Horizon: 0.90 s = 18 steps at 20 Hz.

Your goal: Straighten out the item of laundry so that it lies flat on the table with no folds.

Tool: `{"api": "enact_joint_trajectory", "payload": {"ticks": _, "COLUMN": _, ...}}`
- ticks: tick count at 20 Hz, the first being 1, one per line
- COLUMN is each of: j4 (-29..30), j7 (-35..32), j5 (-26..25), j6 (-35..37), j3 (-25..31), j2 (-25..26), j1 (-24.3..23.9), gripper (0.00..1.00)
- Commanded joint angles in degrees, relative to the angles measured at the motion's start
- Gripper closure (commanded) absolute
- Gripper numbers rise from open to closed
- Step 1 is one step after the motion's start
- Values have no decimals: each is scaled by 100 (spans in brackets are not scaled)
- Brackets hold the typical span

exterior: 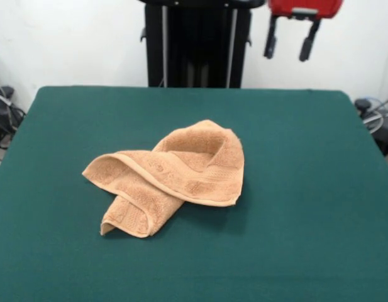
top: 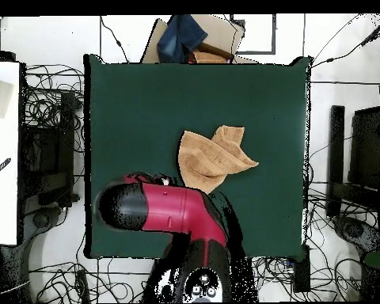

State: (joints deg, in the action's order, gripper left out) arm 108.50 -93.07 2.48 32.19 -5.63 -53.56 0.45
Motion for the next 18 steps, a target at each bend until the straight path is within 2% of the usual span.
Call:
{"api": "enact_joint_trajectory", "payload": {"ticks": 1, "j4": 231, "j7": -578, "j5": 281, "j6": -51, "j3": 656, "j2": 81, "j1": -252, "gripper": 0}}
{"api": "enact_joint_trajectory", "payload": {"ticks": 8, "j4": 141, "j7": -638, "j5": 118, "j6": -15, "j3": 558, "j2": 136, "j1": -224, "gripper": 0}}
{"api": "enact_joint_trajectory", "payload": {"ticks": 18, "j4": 119, "j7": -676, "j5": 243, "j6": 95, "j3": 619, "j2": 185, "j1": -296, "gripper": 0}}
